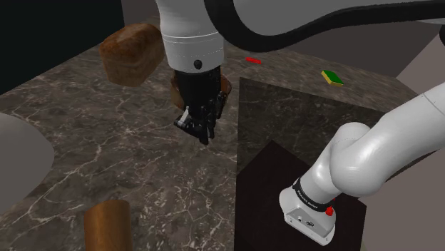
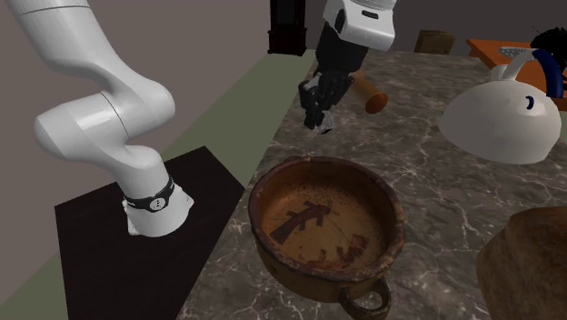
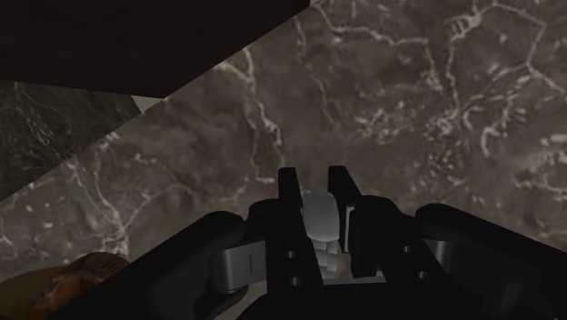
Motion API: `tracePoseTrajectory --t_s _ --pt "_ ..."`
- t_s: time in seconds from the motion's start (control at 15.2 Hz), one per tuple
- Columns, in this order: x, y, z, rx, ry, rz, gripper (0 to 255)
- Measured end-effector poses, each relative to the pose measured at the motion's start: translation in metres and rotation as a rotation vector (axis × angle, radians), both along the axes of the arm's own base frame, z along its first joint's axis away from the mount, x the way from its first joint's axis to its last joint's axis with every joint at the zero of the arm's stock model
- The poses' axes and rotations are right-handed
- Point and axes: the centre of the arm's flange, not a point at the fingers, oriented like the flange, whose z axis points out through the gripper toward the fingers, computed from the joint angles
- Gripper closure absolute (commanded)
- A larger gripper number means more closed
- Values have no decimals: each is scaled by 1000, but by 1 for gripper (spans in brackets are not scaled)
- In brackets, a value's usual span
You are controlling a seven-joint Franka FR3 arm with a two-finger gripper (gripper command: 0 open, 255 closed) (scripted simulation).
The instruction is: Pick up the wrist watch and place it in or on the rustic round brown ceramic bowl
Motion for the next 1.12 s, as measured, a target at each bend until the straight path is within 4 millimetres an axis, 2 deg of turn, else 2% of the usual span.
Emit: tracePoseTrajectory --t_s 1.12 --pt "0 0 89 0 0 0 255"
